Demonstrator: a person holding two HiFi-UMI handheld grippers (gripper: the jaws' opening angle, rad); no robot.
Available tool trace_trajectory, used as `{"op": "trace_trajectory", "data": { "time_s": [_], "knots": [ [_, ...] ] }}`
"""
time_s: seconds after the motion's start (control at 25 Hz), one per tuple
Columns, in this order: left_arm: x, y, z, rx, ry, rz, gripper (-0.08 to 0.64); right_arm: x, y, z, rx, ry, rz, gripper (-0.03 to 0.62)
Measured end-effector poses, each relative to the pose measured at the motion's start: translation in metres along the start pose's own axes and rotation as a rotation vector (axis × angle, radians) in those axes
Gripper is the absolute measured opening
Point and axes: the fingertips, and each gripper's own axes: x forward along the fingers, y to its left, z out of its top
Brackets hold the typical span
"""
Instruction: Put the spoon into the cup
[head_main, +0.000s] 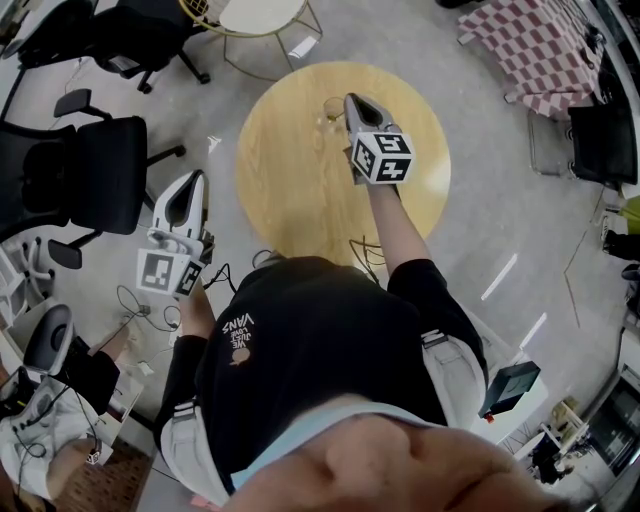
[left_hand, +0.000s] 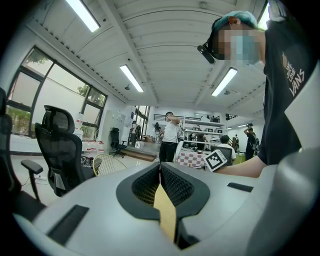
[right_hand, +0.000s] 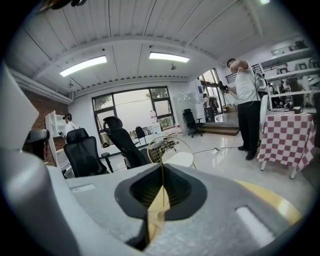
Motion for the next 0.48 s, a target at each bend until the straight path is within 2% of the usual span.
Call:
{"op": "trace_trajectory", "data": {
  "time_s": [0.48],
  "knots": [
    [0.002, -0.001, -0.002, -0.004, 0.005, -0.007, -0.003, 0.006, 0.002, -0.013, -0.027, 0.050, 0.012, -0.002]
  ]
}}
